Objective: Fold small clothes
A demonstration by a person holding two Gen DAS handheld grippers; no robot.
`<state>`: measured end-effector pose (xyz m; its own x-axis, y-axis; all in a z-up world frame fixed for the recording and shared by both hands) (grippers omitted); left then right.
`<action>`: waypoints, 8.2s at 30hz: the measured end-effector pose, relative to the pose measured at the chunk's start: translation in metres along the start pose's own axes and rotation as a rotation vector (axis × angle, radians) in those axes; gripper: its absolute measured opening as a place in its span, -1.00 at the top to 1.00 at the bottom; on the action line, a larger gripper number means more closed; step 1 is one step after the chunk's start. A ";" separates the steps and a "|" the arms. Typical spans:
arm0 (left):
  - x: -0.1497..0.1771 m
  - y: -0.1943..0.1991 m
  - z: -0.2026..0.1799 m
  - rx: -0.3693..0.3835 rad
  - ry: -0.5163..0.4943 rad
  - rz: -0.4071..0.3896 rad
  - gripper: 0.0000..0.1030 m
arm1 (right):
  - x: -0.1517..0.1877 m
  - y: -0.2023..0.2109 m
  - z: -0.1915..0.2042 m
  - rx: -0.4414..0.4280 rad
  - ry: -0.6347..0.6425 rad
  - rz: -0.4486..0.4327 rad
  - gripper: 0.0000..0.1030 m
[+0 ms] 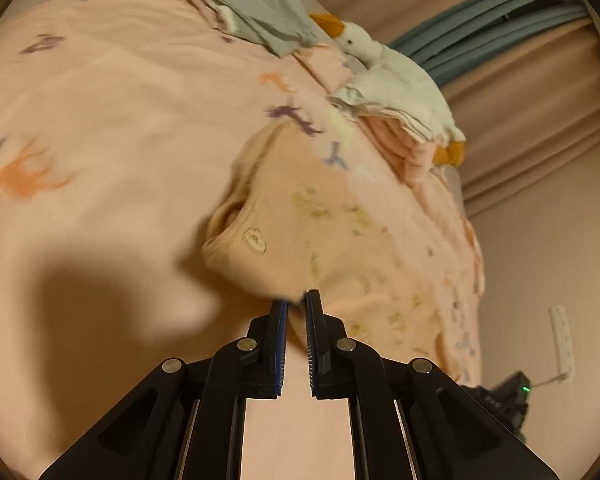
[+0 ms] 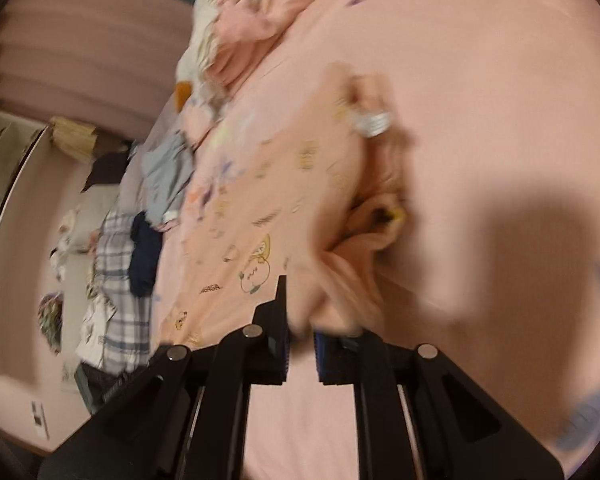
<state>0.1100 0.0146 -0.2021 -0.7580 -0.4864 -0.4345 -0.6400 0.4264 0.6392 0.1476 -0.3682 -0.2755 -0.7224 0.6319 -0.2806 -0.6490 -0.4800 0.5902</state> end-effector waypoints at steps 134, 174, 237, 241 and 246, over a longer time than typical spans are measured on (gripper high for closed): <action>0.020 0.008 0.057 -0.310 -0.167 -0.074 -0.11 | 0.166 -0.149 0.143 0.085 0.622 0.222 0.62; 0.036 -0.040 0.002 0.022 -0.015 0.027 -0.15 | 0.068 -0.022 0.076 0.127 0.368 -0.018 0.30; 0.015 -0.077 -0.041 0.000 -0.237 0.136 -0.34 | 0.022 -0.046 0.032 -0.019 0.131 0.086 0.05; 0.015 -0.079 -0.043 0.009 -0.184 0.134 -0.34 | 0.029 -0.067 0.040 0.011 0.208 0.083 0.79; 0.021 -0.075 -0.049 -0.013 -0.231 0.133 -0.34 | 0.007 -0.048 0.024 -0.092 0.070 0.016 0.82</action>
<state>0.1483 -0.0647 -0.2284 -0.8449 -0.2393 -0.4784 -0.5323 0.4647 0.7076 0.1797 -0.3264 -0.2875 -0.7455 0.5814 -0.3258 -0.6542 -0.5451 0.5242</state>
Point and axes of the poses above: each gripper's, at about its wrist camera, not at the fingertips, and y roughly against the way its jaws point, z to its left, x to its underside, the point moved 4 cm from there along -y, roughly the way its jaws point, and after that the axes turned 4 degrees about -y, right-handed, at the moved point
